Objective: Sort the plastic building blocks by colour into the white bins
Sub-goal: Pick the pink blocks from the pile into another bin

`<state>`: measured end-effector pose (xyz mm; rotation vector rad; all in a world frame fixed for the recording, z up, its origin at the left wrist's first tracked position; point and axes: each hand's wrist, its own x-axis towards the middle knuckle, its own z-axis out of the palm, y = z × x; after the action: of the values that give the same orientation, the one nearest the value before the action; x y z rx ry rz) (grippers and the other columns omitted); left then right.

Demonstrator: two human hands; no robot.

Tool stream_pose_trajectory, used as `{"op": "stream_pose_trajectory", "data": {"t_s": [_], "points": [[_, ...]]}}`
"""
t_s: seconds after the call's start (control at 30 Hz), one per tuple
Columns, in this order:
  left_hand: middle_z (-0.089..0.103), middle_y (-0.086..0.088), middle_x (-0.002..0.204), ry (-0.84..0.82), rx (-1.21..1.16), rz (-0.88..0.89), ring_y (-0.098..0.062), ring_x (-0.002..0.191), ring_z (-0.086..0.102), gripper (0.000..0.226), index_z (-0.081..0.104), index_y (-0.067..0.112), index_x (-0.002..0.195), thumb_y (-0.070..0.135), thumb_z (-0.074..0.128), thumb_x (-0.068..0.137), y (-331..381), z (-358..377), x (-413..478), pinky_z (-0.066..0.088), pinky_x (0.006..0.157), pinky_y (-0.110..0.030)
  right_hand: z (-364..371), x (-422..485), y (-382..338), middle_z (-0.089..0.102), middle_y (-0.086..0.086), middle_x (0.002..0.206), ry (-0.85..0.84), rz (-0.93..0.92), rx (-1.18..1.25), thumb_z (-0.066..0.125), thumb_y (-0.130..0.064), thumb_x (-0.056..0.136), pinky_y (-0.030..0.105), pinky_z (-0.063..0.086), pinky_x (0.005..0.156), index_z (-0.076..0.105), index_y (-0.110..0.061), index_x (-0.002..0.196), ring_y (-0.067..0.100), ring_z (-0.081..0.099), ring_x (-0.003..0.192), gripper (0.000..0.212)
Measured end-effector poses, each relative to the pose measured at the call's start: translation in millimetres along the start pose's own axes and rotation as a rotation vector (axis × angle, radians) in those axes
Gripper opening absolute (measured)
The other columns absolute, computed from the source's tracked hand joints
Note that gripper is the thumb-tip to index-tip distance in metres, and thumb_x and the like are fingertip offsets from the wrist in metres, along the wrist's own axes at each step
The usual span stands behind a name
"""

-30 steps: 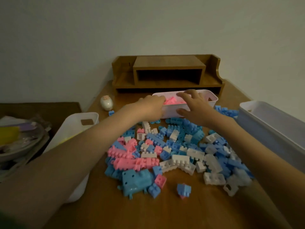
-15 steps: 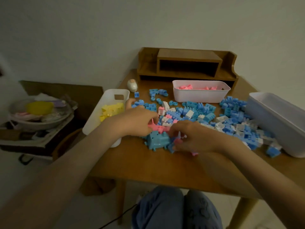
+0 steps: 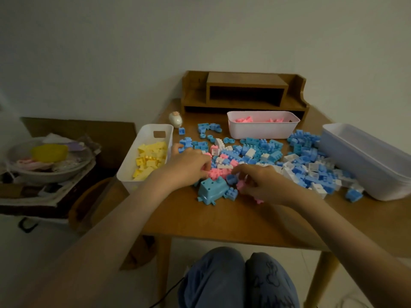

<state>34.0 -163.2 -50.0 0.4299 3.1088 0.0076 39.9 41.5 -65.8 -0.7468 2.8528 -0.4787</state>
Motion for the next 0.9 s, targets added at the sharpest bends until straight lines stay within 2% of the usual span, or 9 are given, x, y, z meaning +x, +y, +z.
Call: {"op": "stream_pose_trajectory", "data": {"t_s": [0.07, 0.17, 0.27, 0.4, 0.47, 0.53, 0.63, 0.77, 0.9], "points": [[0.053, 0.012, 0.098, 0.058, -0.012, 0.0, -0.014, 0.115, 0.045, 0.007, 0.05, 0.036, 0.088, 0.04, 0.051, 0.094, 3.4, -0.1, -0.7, 0.01, 0.109, -0.046, 0.7, -1.3, 1.9, 0.054, -0.008, 0.113, 0.013, 0.0, 0.003, 0.052, -0.026, 0.094, 0.025, 0.048, 0.087, 0.043, -0.033, 0.126, 0.007, 0.052, 0.086, 0.034], [0.058, 0.012, 0.089, 0.136, -0.069, -0.015, -0.012, 0.107, 0.049, 0.012, 0.05, 0.032, 0.086, 0.038, 0.047, 0.095, 7.7, 0.9, 0.0, 0.009, 0.11, -0.043, -0.7, -5.7, 5.7, 0.053, -0.007, 0.111, 0.097, 0.0, 0.075, 0.048, -0.025, 0.097, 0.017, 0.05, 0.07, 0.044, -0.032, 0.127, 0.007, 0.057, 0.08, 0.032], [0.054, 0.011, 0.078, 0.17, -0.124, -0.029, -0.011, 0.099, 0.052, 0.013, 0.047, 0.029, 0.088, 0.037, 0.044, 0.097, 13.9, 3.3, -0.4, 0.01, 0.11, -0.041, -2.5, -8.6, 13.3, 0.046, -0.003, 0.128, 0.216, -0.03, 0.06, 0.043, -0.014, 0.098, 0.018, 0.042, 0.082, 0.044, -0.032, 0.133, 0.011, 0.047, 0.108, 0.04], [0.057, 0.009, 0.082, 0.237, -0.103, -0.008, -0.011, 0.095, 0.053, 0.011, 0.044, 0.027, 0.092, 0.036, 0.043, 0.098, 25.0, 6.4, -3.2, 0.014, 0.109, -0.039, -5.5, -15.4, 21.6, 0.035, -0.001, 0.134, 0.251, -0.023, 0.012, 0.042, -0.008, 0.098, 0.017, 0.041, 0.088, 0.045, -0.031, 0.134, 0.015, 0.041, 0.118, 0.043], [0.059, 0.007, 0.083, 0.252, -0.137, -0.003, -0.012, 0.09, 0.053, 0.012, 0.044, 0.025, 0.09, 0.034, 0.043, 0.098, 26.5, 6.5, -3.3, 0.022, 0.105, -0.037, -6.7, -19.0, 23.7, 0.034, -0.001, 0.132, 0.274, -0.029, 0.003, 0.041, -0.011, 0.098, 0.016, 0.042, 0.087, 0.05, -0.029, 0.129, 0.014, 0.043, 0.114, 0.036], [0.061, 0.003, 0.088, 0.221, -0.262, 0.0, -0.014, 0.086, 0.054, 0.011, 0.044, 0.023, 0.094, 0.032, 0.047, 0.097, 26.0, 6.6, -2.8, 0.04, 0.09, -0.033, -7.7, -22.3, 25.5, 0.037, -0.002, 0.125, 0.281, -0.032, 0.044, 0.042, -0.012, 0.098, 0.012, 0.042, 0.08, 0.056, -0.026, 0.116, 0.009, 0.043, 0.107, 0.027], [0.062, -0.004, 0.094, 0.145, -0.404, 0.044, -0.016, 0.082, 0.062, 0.026, 0.037, 0.022, 0.106, 0.03, 0.057, 0.092, 26.3, 6.2, -0.3, 0.053, 0.074, -0.038, -10.1, -28.4, 26.1, 0.038, -0.004, 0.108, 0.264, -0.032, 0.128, 0.045, -0.011, 0.095, 0.012, 0.04, 0.07, 0.054, -0.024, 0.094, 0.007, 0.043, 0.094, 0.016], [0.049, -0.005, 0.124, 0.083, -0.357, 0.05, -0.017, 0.107, 0.053, 0.04, 0.039, 0.017, 0.126, 0.025, 0.057, 0.091, 23.6, 4.4, 10.8, 0.048, 0.089, -0.035, -8.4, -35.0, 27.7, 0.036, -0.003, 0.097, 0.231, -0.079, 0.147, 0.048, -0.019, 0.094, 0.021, 0.037, 0.076, 0.047, -0.024, 0.088, 0.008, 0.041, 0.088, 0.007], [0.04, -0.007, 0.127, -0.017, -0.284, -0.002, -0.017, 0.102, 0.048, 0.043, 0.041, 0.013, 0.131, 0.021, 0.055, 0.091, 22.5, -0.2, 16.9, 0.042, 0.081, -0.028, 1.5, -35.2, 27.2, 0.034, -0.011, 0.095, 0.166, -0.049, 0.045, 0.059, -0.036, 0.087, 0.016, 0.036, 0.07, 0.042, -0.026, 0.093, 0.005, 0.039, 0.084, 0.022]]}}
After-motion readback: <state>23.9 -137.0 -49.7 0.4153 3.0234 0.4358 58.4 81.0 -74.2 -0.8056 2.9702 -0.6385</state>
